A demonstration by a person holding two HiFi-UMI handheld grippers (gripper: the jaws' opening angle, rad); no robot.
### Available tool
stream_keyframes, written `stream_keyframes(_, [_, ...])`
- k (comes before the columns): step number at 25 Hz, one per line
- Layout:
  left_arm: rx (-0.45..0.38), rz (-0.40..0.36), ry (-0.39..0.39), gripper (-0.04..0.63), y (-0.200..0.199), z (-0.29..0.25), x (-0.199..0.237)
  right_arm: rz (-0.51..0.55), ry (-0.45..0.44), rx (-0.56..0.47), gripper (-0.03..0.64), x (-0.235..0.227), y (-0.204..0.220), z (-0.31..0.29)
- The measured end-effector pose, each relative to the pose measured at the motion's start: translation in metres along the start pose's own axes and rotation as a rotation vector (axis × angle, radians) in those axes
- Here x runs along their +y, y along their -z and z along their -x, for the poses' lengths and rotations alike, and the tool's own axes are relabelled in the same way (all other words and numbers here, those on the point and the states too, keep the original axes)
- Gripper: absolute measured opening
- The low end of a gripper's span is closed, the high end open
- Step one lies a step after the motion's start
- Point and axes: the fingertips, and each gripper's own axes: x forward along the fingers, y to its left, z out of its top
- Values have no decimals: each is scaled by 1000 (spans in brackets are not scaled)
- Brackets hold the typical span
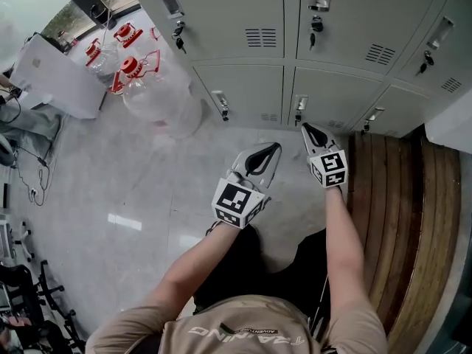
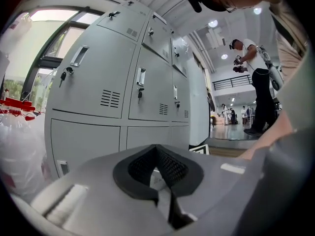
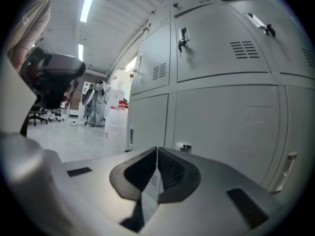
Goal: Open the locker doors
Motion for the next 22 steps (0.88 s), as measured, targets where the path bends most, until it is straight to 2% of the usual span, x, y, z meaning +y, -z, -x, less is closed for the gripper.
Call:
stream_keyframes(4, [7,4,23,6,1,-1,-6,11,7,-1,12,-17,4,-26])
stream_keyframes(9, [4,-69,28,6,-4,3,-9,-2,30,10,12,-35,11,-54])
stream_keyframes(12, [9,-26,28,6,-4,5,-5,-28,54,29,12,-48,23,-66])
stream_keyframes(19, [13,-15,25,6,-2,10,1,-81,82,45,12,-57,46,-72])
stream_keyframes(22, [32,29,19,6,-1,10,1,-109,80,45,14,-55,53,-72])
